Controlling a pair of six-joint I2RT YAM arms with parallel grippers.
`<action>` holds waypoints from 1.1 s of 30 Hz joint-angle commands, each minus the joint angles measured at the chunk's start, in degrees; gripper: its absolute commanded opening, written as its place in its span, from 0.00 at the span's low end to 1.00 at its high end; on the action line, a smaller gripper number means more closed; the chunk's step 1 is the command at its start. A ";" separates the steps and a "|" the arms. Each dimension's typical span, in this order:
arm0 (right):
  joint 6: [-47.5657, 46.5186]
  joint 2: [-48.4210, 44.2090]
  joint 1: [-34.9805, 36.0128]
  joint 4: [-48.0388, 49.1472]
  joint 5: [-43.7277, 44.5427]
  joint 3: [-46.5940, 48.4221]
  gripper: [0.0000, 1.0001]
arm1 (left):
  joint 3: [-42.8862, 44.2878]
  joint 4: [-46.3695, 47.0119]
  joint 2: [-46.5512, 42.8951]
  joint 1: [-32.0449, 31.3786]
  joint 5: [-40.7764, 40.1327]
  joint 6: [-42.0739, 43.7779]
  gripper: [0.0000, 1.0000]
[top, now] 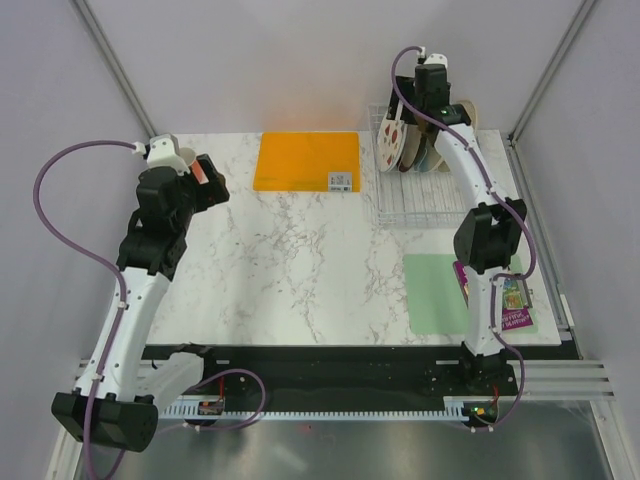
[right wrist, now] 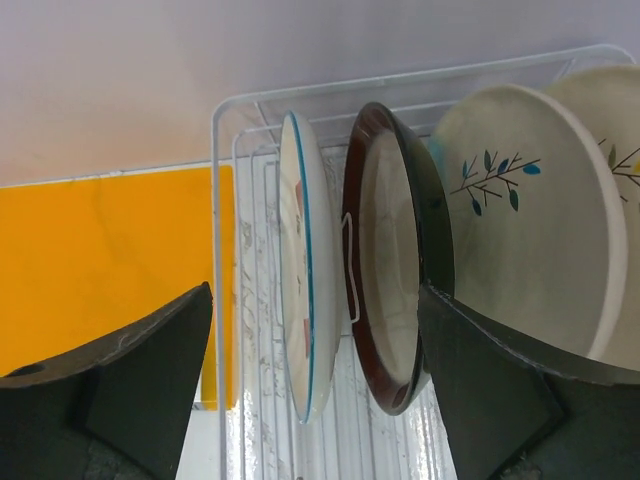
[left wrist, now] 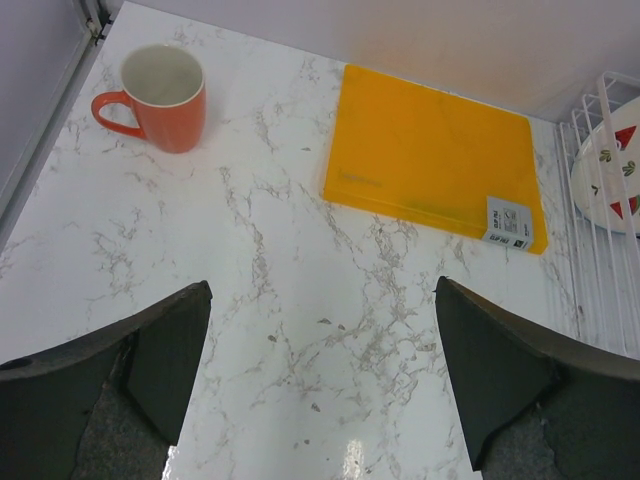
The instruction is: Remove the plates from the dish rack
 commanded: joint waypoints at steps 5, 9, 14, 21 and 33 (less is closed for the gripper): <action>-5.60 3.98 1.02 0.77 6.00 2.18 0.83 | -0.44 3.82 3.16 0.25 2.03 0.47 1.00; -7.36 6.34 1.46 1.21 8.19 2.36 0.73 | -0.97 4.35 4.22 0.25 1.86 0.56 1.00; -9.55 8.54 2.25 1.30 10.22 2.62 0.56 | -1.58 5.22 5.10 0.25 1.16 1.18 1.00; -14.39 9.69 4.97 2.26 18.03 3.94 0.07 | -2.46 5.49 6.16 0.34 0.81 1.79 0.98; -32.06 3.02 13.67 21.16 44.06 0.08 0.00 | -3.34 5.49 5.54 0.34 0.28 2.41 0.97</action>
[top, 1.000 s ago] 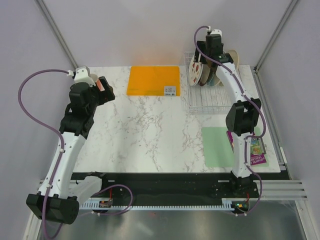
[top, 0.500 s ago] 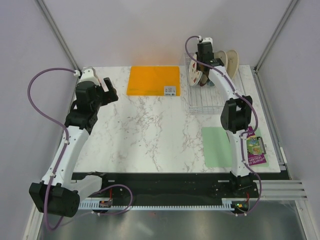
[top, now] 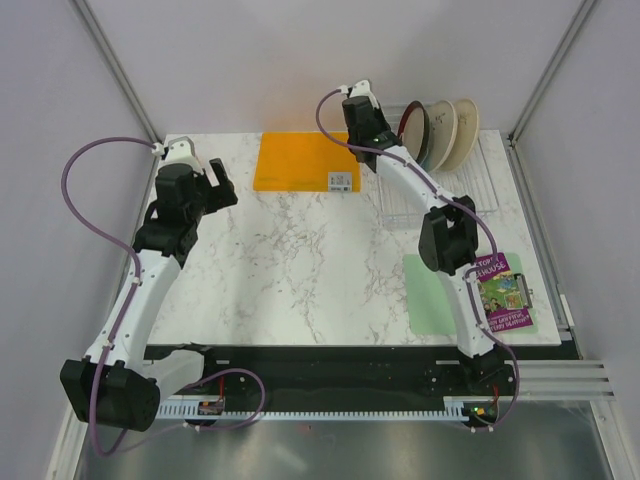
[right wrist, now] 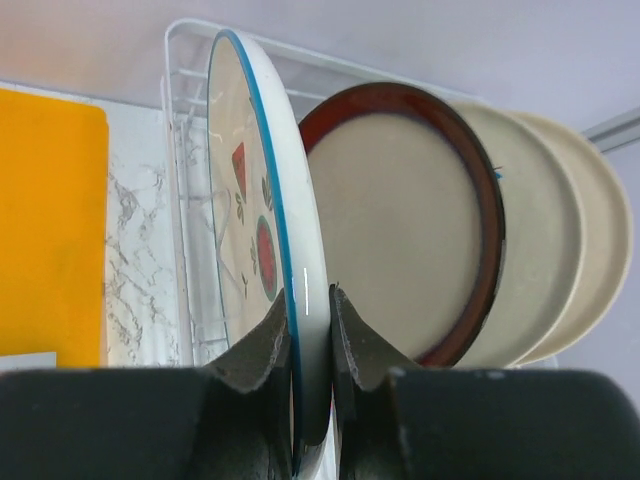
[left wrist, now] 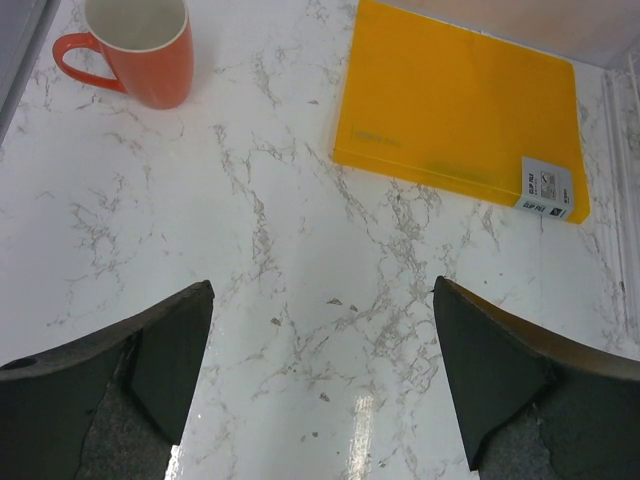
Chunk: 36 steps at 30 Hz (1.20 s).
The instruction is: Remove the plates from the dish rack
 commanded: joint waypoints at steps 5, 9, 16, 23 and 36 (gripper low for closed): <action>-6.49 -14.36 0.57 11.79 11.69 0.47 0.00 | -0.17 2.32 -1.43 0.30 1.82 2.04 1.00; -0.09 -21.22 1.09 3.63 6.96 -0.94 0.00 | 0.00 3.11 -2.05 0.39 5.85 0.02 1.00; 18.71 -36.96 1.18 -5.43 -20.08 -13.76 0.00 | -2.72 8.38 -3.01 0.39 14.29 -4.37 1.00; 35.86 -45.58 1.18 3.15 -49.20 -33.88 0.00 | -6.67 14.09 -4.95 0.56 20.18 -9.65 1.00; 45.80 -48.40 1.62 18.19 -62.30 -48.14 0.00 | -11.77 23.67 -4.51 0.83 30.74 -21.16 0.98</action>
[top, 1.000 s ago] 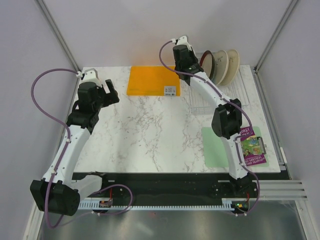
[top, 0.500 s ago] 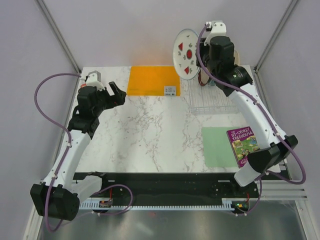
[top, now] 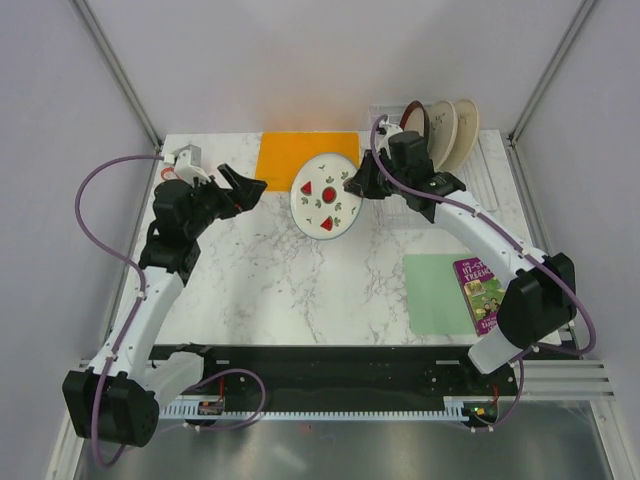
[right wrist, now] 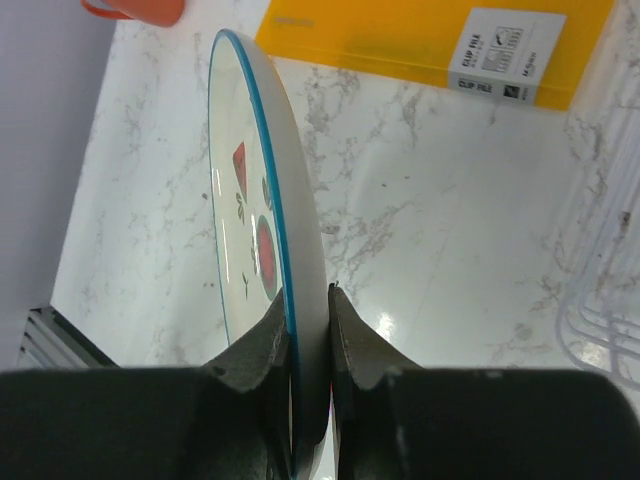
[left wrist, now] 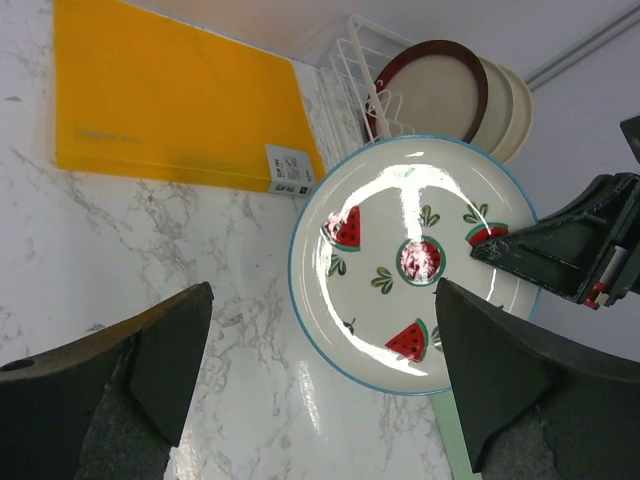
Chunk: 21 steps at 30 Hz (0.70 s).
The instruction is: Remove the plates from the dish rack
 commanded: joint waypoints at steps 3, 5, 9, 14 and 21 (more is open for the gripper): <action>7.88 -3.07 -0.11 19.31 -9.47 0.60 0.00 | -3.56 7.59 1.07 0.35 5.45 -6.86 0.97; 9.12 -2.63 -0.11 21.16 -10.79 -0.81 0.00 | -4.70 8.48 1.68 0.35 6.16 -7.91 0.97; 11.76 -2.01 -0.02 25.55 -14.21 -2.39 0.00 | -6.73 12.08 2.73 0.35 8.26 -10.20 0.96; 16.68 -1.05 -0.02 30.30 -18.08 -4.15 0.00 | -8.75 18.05 5.02 0.35 11.25 -13.18 0.95; 26.78 0.54 0.24 41.99 -24.32 -9.06 0.00 | -11.30 27.89 8.89 0.35 14.77 -16.96 0.78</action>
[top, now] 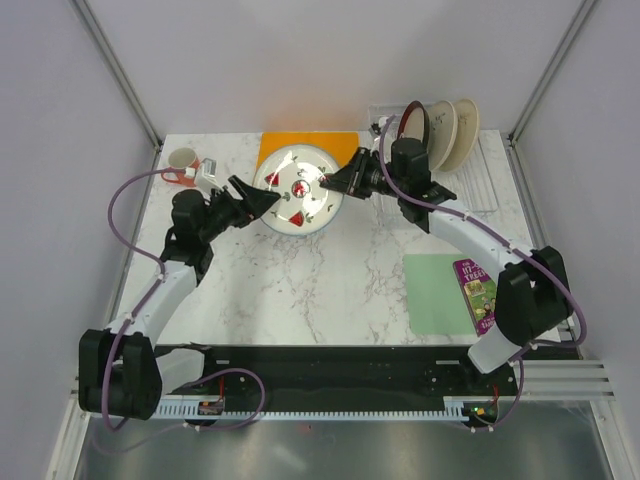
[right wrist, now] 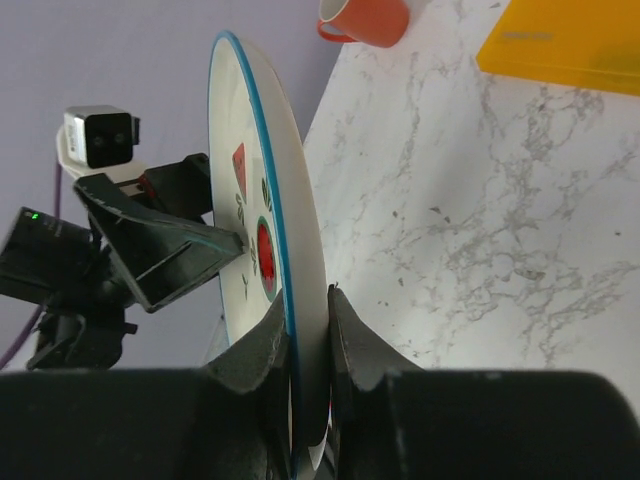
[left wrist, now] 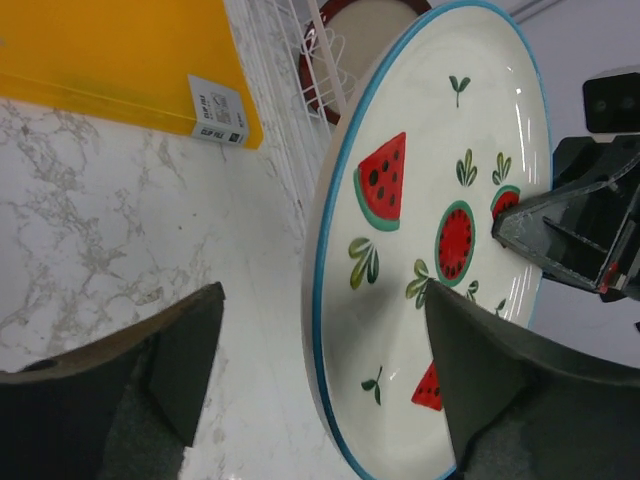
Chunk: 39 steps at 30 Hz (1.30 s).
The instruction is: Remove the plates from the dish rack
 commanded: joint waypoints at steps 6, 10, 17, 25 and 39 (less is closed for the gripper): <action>11.11 -0.62 0.24 17.88 -7.81 -4.28 0.00 | -1.20 11.32 2.69 0.43 4.79 -4.20 0.02; 10.33 -0.53 0.16 16.13 -8.43 -4.63 0.33 | -1.03 8.18 2.25 0.43 3.47 -1.93 0.02; -8.03 -4.66 -3.00 -11.93 9.04 1.86 0.73 | -3.14 -3.69 -2.14 3.50 -3.82 3.52 0.02; -17.98 -8.01 -9.59 -21.49 18.73 8.02 0.81 | -6.12 -8.10 -0.92 3.86 -4.71 7.75 0.02; -24.92 -4.32 -19.18 -27.20 23.20 11.44 0.82 | -10.61 -13.81 0.49 4.83 -18.14 8.89 0.02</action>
